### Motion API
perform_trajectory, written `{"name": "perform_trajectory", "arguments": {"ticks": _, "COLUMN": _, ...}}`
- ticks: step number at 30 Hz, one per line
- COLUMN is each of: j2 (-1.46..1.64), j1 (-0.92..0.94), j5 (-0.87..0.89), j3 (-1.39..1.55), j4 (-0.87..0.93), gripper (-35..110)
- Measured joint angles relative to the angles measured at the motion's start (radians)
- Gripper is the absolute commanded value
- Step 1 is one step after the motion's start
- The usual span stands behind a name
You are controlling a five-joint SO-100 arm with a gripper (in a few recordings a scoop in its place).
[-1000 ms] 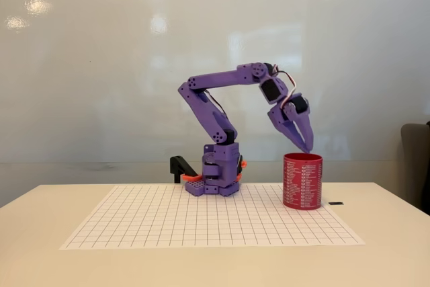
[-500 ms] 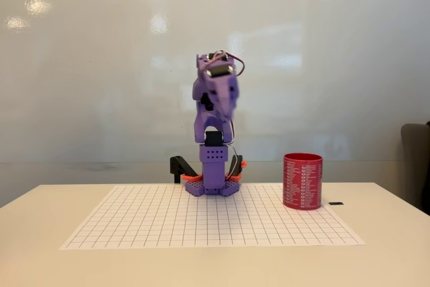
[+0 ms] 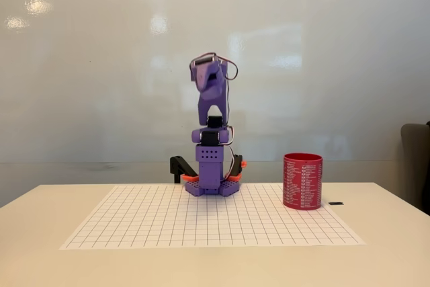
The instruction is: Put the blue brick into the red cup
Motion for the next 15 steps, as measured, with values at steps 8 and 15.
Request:
{"name": "perform_trajectory", "arguments": {"ticks": 8, "j2": 0.009, "j1": -0.052, "j5": -0.038, "j3": 0.437, "j4": -0.058, "gripper": 0}}
{"name": "perform_trajectory", "arguments": {"ticks": 15, "j2": 0.005, "j1": -0.138, "j5": -0.029, "j3": 0.618, "j4": -0.041, "gripper": 0}}
